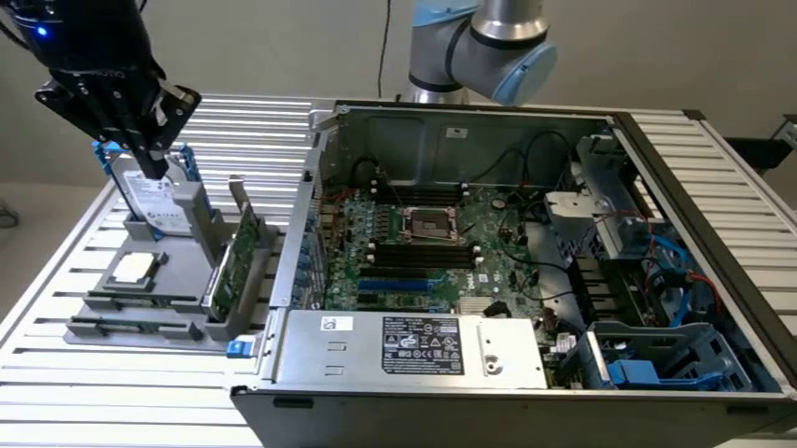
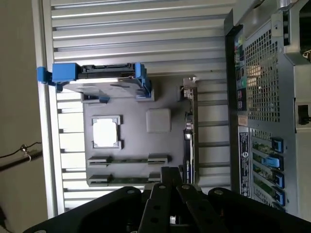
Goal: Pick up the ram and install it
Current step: 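Reach for the ram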
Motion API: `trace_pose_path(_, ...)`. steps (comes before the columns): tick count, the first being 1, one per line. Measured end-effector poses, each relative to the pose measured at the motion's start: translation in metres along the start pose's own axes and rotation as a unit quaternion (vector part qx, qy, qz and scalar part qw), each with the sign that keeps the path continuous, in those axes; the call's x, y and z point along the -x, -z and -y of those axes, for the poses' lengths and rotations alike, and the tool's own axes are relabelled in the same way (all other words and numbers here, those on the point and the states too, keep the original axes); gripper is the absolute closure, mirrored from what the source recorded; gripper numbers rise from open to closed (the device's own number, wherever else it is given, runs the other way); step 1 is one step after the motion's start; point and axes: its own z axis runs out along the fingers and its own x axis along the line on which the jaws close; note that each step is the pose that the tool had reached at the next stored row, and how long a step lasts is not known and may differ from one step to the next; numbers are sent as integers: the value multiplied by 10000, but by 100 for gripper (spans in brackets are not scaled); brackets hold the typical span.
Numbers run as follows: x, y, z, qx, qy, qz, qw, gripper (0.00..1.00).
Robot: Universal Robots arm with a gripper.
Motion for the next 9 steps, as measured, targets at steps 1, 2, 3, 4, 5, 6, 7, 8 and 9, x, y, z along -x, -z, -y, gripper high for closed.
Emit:
trace_pose_path(1,-29,-1,22,1,3,2,10000,89)
trace_pose_path(2,-49,-1,44,1,7,3,10000,89)
trace_pose_path(3,-64,0,64,0,12,2,10000,89)
trace_pose_path(4,-77,0,84,0,18,2,10000,89)
trace_pose_path(5,-88,1,104,-1,26,2,10000,89)
trace_pose_path(6,-99,1,122,-1,34,2,10000,89)
trace_pose_path(7,-111,1,140,-1,42,1,10000,89)
trace_pose_path(8,-126,0,156,-1,49,1,10000,89)
trace_pose_path(9,-144,-1,170,-2,55,1,10000,89)
